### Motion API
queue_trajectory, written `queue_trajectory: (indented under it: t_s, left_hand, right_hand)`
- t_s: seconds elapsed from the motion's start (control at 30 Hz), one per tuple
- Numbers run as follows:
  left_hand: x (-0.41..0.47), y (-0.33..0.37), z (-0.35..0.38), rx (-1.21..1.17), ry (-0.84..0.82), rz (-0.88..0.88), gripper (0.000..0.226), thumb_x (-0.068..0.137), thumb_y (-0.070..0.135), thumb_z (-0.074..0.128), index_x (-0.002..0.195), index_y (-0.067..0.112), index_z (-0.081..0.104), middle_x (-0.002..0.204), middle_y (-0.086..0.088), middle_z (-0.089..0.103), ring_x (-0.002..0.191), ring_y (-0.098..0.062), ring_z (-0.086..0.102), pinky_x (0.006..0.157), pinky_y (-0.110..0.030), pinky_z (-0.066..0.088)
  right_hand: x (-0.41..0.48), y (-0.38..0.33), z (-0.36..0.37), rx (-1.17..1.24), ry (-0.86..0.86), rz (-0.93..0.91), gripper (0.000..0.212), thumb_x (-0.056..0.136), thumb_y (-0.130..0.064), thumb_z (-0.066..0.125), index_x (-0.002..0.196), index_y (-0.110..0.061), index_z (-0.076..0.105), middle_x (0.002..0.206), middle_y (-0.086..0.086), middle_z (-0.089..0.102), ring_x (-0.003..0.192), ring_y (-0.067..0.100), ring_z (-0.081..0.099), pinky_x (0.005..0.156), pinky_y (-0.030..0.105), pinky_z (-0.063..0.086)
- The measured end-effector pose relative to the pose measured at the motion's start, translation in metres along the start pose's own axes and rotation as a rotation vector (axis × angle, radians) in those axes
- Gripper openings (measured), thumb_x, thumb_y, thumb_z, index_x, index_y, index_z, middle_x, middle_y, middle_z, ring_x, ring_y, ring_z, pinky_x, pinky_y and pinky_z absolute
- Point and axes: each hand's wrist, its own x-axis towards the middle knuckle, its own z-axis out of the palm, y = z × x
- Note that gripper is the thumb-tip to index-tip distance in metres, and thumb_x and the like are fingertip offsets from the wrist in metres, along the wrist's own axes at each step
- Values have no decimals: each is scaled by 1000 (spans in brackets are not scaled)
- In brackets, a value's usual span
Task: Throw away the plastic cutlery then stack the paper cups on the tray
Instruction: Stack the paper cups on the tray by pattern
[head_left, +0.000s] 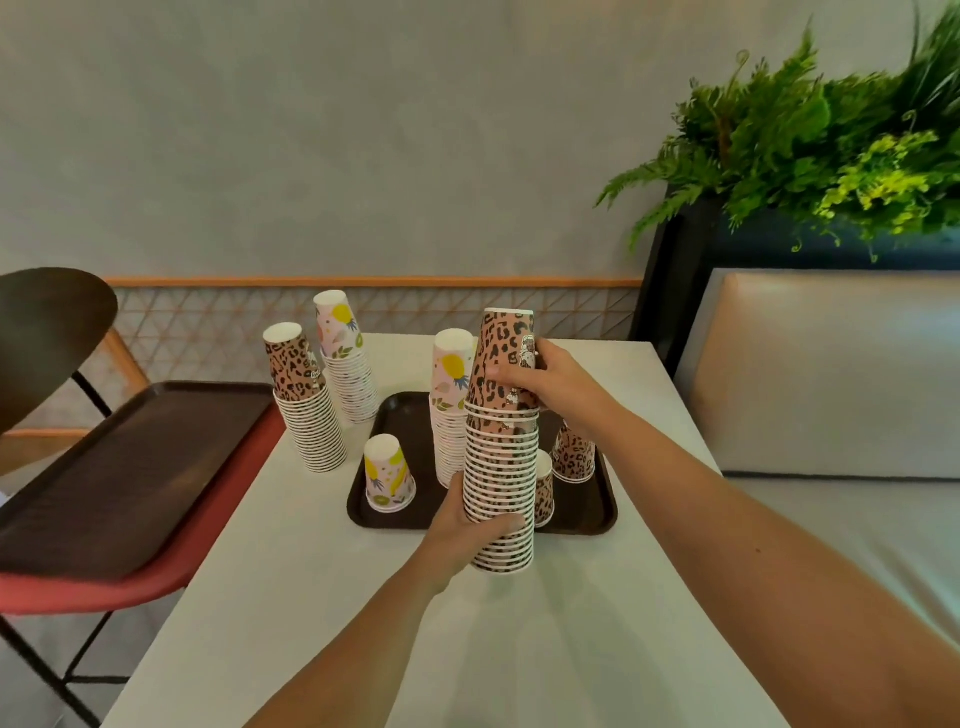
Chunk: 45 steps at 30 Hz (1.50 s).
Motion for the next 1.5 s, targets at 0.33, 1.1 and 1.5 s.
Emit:
queue_trajectory:
  t_s: [0.33,1.1,1.5]
  left_hand:
    - [14,2,-6,-1,-42,40,104,44,44,83,134,33,32,127,8,53,117,-11,52,96,-31,44]
    - [39,37,16,-85,138,92,72,73,12,78,127,34,35,118,14,56,108,0,53,92,-26,44]
    - [42,47,32,-116,238,95,70,75,8,75,126,35,36,117,13,58,107,-2,55,91,-27,45]
  right_hand:
    - [8,-36,-6,118,161,-80,41,82,-21,70,119,-12,53,103,0,69,83,7,68,60,16,53]
    - [60,100,-78,-60,494,46,61,73,-20,78,122,-11,43,118,8,60,107,23,59,91,43,52]
    - [74,162,-75,-147,355,108,80,69,-15,80,134,-13,33,132,13,48,124,29,47,104,47,41]
